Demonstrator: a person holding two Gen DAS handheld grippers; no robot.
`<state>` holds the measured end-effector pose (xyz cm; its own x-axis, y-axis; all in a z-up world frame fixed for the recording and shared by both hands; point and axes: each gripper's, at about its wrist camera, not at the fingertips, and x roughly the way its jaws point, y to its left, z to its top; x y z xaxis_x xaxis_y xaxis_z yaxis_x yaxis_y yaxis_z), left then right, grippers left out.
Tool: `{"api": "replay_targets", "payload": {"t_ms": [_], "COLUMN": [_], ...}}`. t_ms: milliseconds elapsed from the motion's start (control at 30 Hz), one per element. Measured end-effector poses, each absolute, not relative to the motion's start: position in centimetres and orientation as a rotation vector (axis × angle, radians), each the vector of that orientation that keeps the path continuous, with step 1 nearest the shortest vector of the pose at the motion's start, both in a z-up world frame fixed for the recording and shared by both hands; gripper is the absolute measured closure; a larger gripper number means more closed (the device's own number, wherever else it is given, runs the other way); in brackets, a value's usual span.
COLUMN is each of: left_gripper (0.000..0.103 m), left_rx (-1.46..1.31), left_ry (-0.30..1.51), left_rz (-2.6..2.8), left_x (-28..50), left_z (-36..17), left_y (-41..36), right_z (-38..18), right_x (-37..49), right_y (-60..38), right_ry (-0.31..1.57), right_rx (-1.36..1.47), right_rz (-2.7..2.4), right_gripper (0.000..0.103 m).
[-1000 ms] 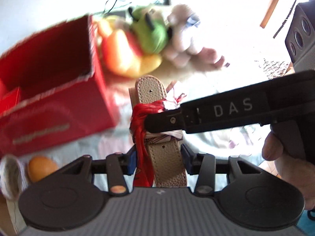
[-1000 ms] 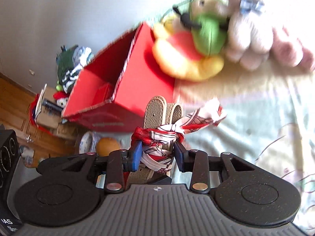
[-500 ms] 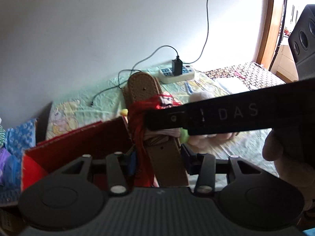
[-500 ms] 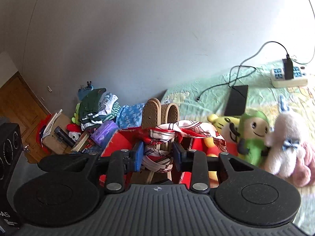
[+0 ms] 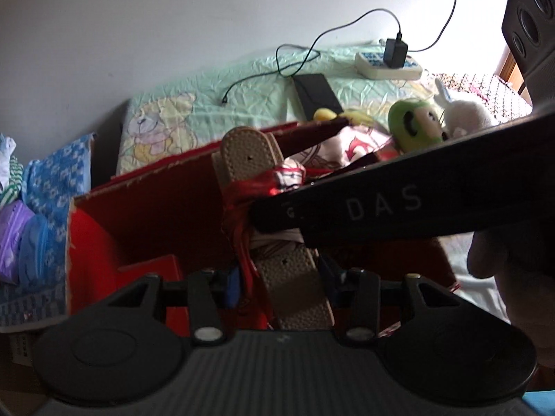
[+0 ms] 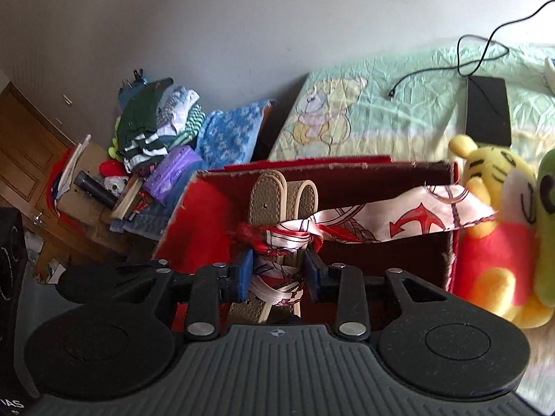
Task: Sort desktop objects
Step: 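Lift the strap bundle with the right tool over the red box, then lower the strap bundle into the box beside the red gift box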
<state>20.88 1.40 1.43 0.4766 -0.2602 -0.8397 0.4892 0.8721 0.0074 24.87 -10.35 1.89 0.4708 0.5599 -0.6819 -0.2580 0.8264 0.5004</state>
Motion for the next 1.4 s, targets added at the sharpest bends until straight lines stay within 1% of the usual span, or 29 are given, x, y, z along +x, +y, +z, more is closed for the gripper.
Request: {"api": "replay_targets", "payload": {"t_ms": [433, 467, 500, 567, 600, 633, 700, 800, 1000, 1167, 1400], "left_gripper": [0.056, 0.056, 0.058, 0.059, 0.058, 0.055, 0.053, 0.056, 0.056, 0.057, 0.057], "left_rx": [0.277, 0.275, 0.273, 0.266, 0.262, 0.259, 0.255, 0.248, 0.219, 0.128, 0.094], "left_ry": [1.229, 1.241, 1.246, 1.232, 1.223, 1.217, 1.216, 1.228, 1.223, 1.219, 1.212], "left_rz": [-0.383, -0.381, -0.377, -0.369, -0.365, -0.362, -0.357, -0.344, -0.33, -0.337, -0.332], "left_x": [24.6, 24.7, 24.8, 24.7, 24.7, 24.6, 24.6, 24.8, 24.6, 24.7, 25.7], "left_z": [-4.5, -4.8, -5.0, -4.7, -4.5, -4.4, -4.3, -4.5, -4.2, -3.8, -4.7], "left_y": [3.0, 3.1, 3.1, 3.3, 3.4, 3.5, 3.6, 4.1, 5.2, 7.3, 8.4], "right_z": [-4.2, -4.6, -4.9, -5.3, -5.3, -5.4, -5.5, -5.8, -5.9, -6.1, -5.1], "right_x": [29.3, 29.5, 29.7, 29.9, 29.9, 30.0, 30.1, 30.2, 30.3, 30.7, 31.0], "right_y": [-7.6, -7.4, -7.2, -6.9, -6.8, -6.8, -6.7, -6.6, -7.3, -7.3, -5.2], "right_ry": [1.259, 1.28, 1.309, 1.359, 1.366, 1.371, 1.38, 1.389, 1.399, 1.406, 1.348], "right_rx": [0.383, 0.377, 0.375, 0.376, 0.384, 0.394, 0.401, 0.419, 0.453, 0.476, 0.437], "right_rz": [0.538, 0.536, 0.532, 0.533, 0.546, 0.559, 0.557, 0.561, 0.531, 0.536, 0.641], "right_gripper": [0.069, 0.07, 0.073, 0.077, 0.079, 0.079, 0.078, 0.077, 0.074, 0.074, 0.073]}}
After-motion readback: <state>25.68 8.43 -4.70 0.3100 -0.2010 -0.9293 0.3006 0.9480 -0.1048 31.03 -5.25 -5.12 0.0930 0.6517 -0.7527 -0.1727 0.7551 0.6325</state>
